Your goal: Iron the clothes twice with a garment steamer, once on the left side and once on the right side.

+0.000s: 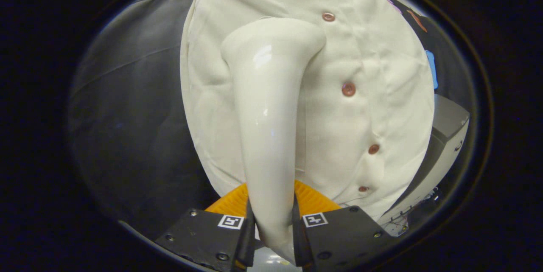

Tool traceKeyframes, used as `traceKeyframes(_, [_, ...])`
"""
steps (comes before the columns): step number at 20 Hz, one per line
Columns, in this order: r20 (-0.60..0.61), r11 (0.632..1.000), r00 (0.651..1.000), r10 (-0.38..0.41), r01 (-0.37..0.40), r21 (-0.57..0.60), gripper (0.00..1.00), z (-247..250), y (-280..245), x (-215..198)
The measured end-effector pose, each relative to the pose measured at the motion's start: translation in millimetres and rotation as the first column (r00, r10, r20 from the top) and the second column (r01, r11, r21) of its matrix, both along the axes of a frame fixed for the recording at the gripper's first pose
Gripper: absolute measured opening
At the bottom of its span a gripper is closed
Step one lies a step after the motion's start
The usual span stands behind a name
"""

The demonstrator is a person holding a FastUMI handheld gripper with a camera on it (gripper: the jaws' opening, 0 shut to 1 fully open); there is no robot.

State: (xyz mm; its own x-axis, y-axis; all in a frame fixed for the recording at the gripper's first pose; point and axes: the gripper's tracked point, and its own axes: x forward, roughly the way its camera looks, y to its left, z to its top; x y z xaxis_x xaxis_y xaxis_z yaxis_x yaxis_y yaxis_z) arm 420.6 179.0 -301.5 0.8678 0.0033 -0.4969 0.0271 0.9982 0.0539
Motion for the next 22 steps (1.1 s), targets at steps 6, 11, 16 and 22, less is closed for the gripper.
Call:
traceKeyframes(6, [-0.134, 1.000, 0.991, -0.003, 0.004, 0.008, 0.36, -55, 3, -26])
traceKeyframes(11, [-0.218, 1.000, 0.976, -0.003, 0.007, 0.016, 0.35, -50, 4, -29])
traceKeyframes(16, [-0.279, 0.999, 0.960, -0.008, 0.019, 0.034, 0.35, -45, 4, -33])
traceKeyframes(22, [-0.321, 0.998, 0.947, -0.013, 0.033, 0.058, 0.35, -27, -2, -34])
